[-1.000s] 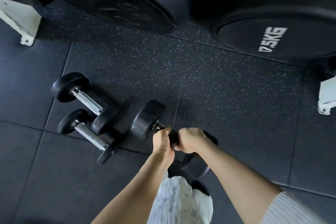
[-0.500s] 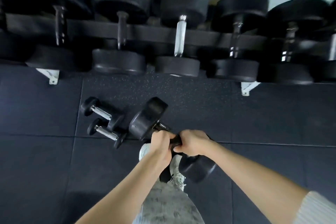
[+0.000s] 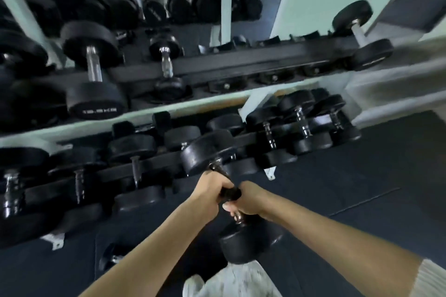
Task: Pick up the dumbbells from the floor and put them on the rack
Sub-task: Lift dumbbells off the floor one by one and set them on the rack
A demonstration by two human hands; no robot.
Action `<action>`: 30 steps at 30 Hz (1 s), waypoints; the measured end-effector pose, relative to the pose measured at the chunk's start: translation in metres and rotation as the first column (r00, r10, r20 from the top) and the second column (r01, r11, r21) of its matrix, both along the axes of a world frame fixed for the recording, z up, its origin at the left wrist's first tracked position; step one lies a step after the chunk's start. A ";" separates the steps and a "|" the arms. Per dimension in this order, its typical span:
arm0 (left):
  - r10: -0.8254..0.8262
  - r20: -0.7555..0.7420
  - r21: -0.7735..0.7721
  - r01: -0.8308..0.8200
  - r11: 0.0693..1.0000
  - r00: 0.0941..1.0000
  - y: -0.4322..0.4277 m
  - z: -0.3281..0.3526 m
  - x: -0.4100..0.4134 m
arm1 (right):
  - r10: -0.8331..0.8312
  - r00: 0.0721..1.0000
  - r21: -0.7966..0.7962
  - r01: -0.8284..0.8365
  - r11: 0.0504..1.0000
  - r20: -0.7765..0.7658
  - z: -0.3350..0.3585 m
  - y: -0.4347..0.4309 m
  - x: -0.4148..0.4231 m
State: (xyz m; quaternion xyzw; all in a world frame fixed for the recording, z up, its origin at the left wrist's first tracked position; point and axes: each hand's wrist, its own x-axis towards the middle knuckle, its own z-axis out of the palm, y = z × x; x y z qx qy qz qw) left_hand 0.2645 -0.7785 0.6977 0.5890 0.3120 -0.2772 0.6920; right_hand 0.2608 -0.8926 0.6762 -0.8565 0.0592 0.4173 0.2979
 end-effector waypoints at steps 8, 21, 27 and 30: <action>0.002 0.041 -0.019 -0.001 1.000 0.999 -0.056 0.044 0.123 | 0.052 0.989 -0.040 -0.047 0.998 0.141 0.037 -0.052 0.123; 0.158 0.007 0.050 -0.159 0.986 0.987 -0.100 0.025 0.342 | 0.129 0.980 -0.126 -0.111 0.986 0.151 0.025 -0.088 0.345; 0.178 0.008 0.095 -0.177 0.980 0.984 -0.076 0.013 0.411 | 0.136 0.982 -0.096 -0.124 0.988 0.132 0.013 -0.061 0.413; 0.167 0.004 0.128 -0.166 0.978 0.986 -0.057 0.008 0.444 | 0.140 0.981 -0.111 -0.125 0.986 0.133 0.009 -0.041 0.445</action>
